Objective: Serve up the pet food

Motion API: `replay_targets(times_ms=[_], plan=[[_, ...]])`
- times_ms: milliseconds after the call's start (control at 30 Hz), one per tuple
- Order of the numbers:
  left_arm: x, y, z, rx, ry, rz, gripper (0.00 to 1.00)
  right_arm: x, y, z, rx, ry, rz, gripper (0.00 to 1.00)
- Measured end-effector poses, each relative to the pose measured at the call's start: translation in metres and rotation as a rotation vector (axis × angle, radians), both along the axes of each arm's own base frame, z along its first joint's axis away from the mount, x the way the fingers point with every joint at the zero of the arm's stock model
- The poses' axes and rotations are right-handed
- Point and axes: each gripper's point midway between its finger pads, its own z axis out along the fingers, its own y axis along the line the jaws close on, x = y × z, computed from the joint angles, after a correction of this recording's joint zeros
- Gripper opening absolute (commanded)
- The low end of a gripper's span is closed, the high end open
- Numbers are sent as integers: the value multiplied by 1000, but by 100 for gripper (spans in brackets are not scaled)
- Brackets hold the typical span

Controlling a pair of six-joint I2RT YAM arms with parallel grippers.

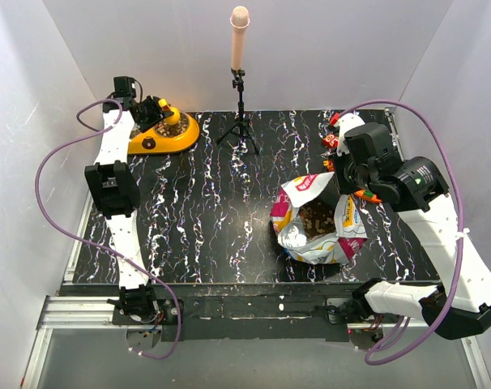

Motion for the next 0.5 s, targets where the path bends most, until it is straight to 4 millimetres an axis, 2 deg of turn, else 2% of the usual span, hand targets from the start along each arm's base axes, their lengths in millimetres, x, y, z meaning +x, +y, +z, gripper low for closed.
replay_targets(times_ms=[167, 367, 433, 500], plan=[[-1, -3, -5, -5, 8, -7, 0, 0, 0, 0, 0, 0, 0, 1], [-11, -8, -36, -14, 82, -15, 0, 0, 0, 0, 0, 0, 0, 1], [-11, -8, -37, -14, 83, -15, 0, 0, 0, 0, 0, 0, 0, 1], [-8, -9, -27, -12, 56, -26, 0, 0, 0, 0, 1, 1, 0, 1]])
